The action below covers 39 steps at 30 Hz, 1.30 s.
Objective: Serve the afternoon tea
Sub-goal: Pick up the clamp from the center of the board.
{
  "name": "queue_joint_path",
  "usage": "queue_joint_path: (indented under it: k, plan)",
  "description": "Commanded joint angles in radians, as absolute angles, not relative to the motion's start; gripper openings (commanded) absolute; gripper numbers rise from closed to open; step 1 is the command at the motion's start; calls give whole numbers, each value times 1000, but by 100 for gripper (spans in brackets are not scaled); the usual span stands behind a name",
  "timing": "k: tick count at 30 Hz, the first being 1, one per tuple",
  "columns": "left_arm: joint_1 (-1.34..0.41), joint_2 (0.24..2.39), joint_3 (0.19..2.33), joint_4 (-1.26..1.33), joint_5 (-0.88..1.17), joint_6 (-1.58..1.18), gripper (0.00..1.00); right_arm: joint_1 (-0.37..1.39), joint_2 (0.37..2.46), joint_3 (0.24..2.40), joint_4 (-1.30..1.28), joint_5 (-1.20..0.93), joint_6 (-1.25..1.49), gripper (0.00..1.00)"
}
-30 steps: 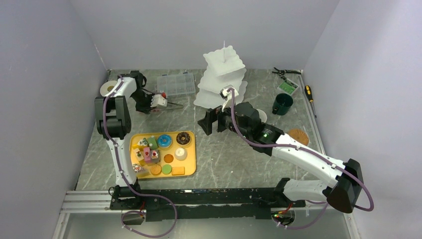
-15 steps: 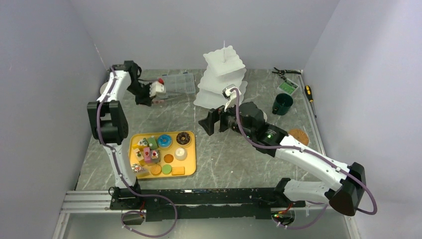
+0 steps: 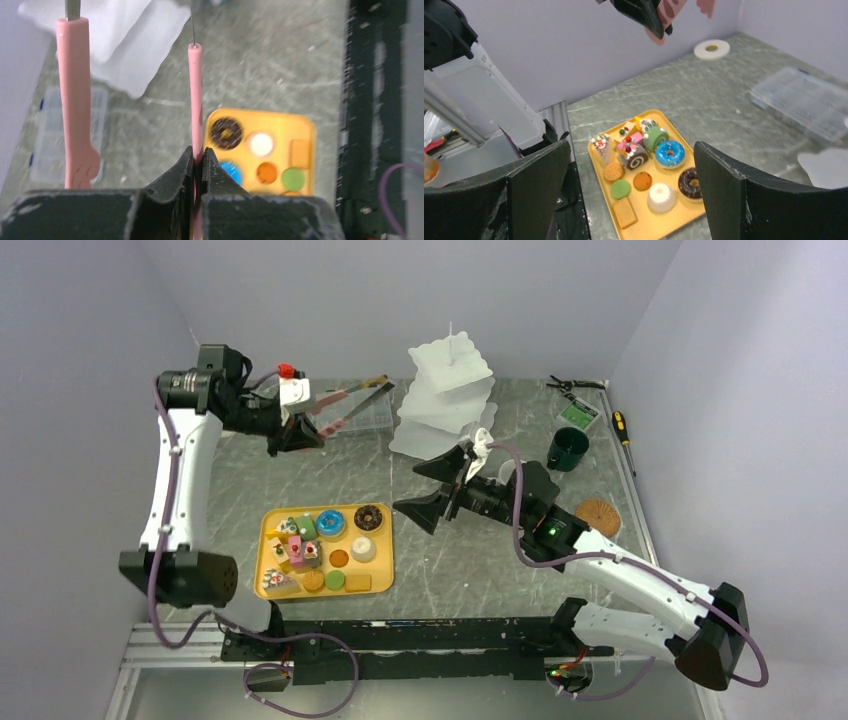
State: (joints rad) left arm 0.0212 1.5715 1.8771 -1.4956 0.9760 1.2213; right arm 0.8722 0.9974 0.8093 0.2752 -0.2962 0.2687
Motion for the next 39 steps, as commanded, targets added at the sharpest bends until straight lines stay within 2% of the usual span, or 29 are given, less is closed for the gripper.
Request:
queue_joint_path:
  k: [1,10,18,29,32,39]
  plan:
    - [-53,1466,1818,-1683,1208,1138,3,865,1035,839,473,-459,186,100]
    - [-152,1351,1741,-1643,1326,985,3,741,1116,934,582,-685,180,100]
    - [-247,1260,1629,-1416,1346,748,3,702,1239,1042,669,-844,283,100]
    - [-276,1244,1610,-1346,1287,731,3,706,1299,1105,813,-1005,483,100]
    - [-276,1226,1583,-1266,1266,689,3,726,1294,1114,756,-983,460,100]
    - [-279,1195,1548,-1135,1238,589,3,814,1310,1163,559,-757,296,100]
